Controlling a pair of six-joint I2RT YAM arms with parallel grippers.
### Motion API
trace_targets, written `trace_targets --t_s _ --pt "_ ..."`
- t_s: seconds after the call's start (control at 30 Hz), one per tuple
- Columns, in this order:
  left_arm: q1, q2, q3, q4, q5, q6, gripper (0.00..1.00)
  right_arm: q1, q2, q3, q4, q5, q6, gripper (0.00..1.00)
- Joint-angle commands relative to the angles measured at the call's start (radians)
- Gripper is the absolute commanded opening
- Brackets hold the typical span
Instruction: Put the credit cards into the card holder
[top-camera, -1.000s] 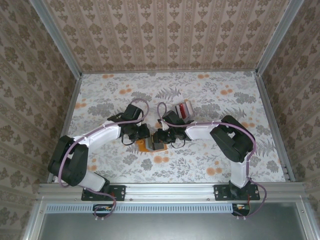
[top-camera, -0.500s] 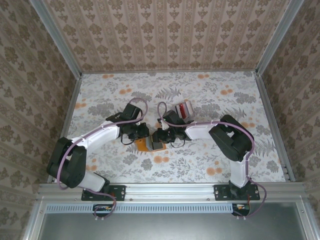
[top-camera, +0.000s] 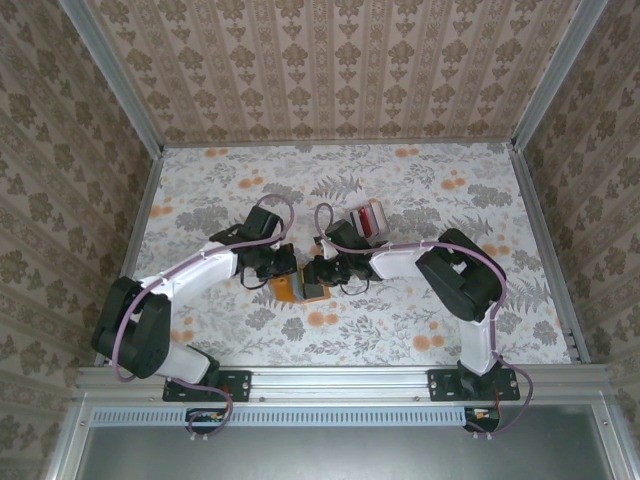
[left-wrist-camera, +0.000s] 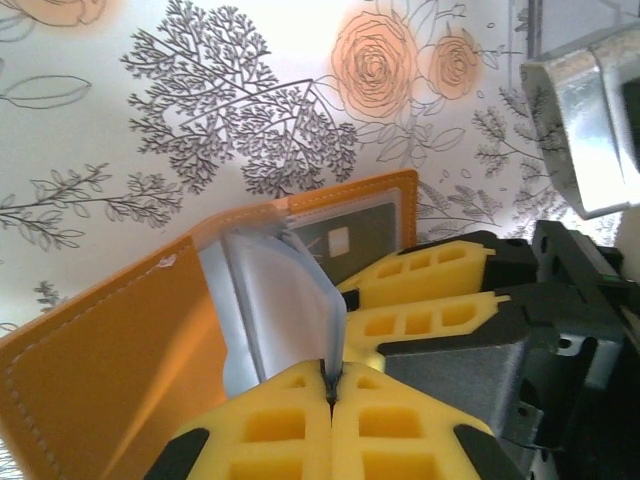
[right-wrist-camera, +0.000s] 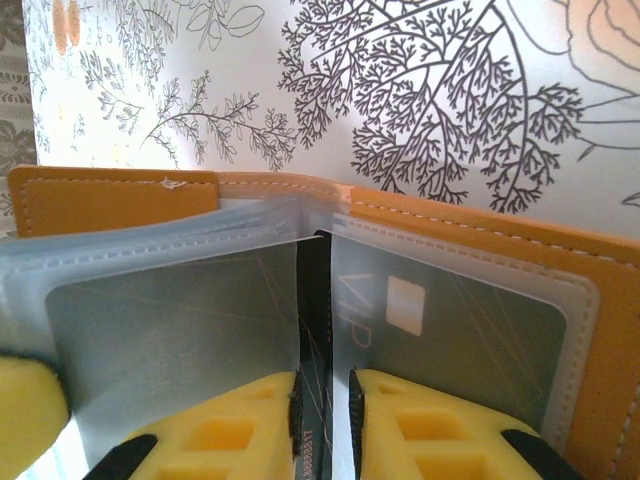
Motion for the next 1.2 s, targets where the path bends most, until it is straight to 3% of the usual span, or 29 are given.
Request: trace_targets --t_s 0.0,0.13,0.4,0.57,0.87,1.03,1.17 --pt "0.01 -0.029 0.002 0.067 0.087 -0.05 0.02 -0.007 0.051 -0.012 -0.049 0.012 0.004 0.23" --pt "0.015 -0.016 -0.022 0.157 0.155 -0.094 0.0 -0.006 0.062 -0.007 -0.045 0.001 0.006 0.23" --pt "0.047 -0.008 -0.041 0.113 0.116 -0.061 0.0 -0.028 0.045 -0.042 0.02 -0.044 0.047 0.24" --pt "0.082 -0.025 -0.047 0.062 0.095 -0.029 0.0 -0.056 0.004 -0.091 0.11 -0.119 0.078 0.4" --pt "0.085 -0.028 -0.021 -0.003 0.063 0.002 0.0 -0.054 -0.055 -0.112 0.088 -0.145 0.038 0.42" --pt "0.084 -0.027 -0.025 0.005 0.069 -0.004 0.0 -0.029 -0.056 -0.1 0.121 -0.181 0.017 0.51" --pt "0.084 -0.029 -0.022 0.004 0.069 -0.006 0.0 0.007 -0.059 -0.058 0.045 -0.16 -0.042 0.56"
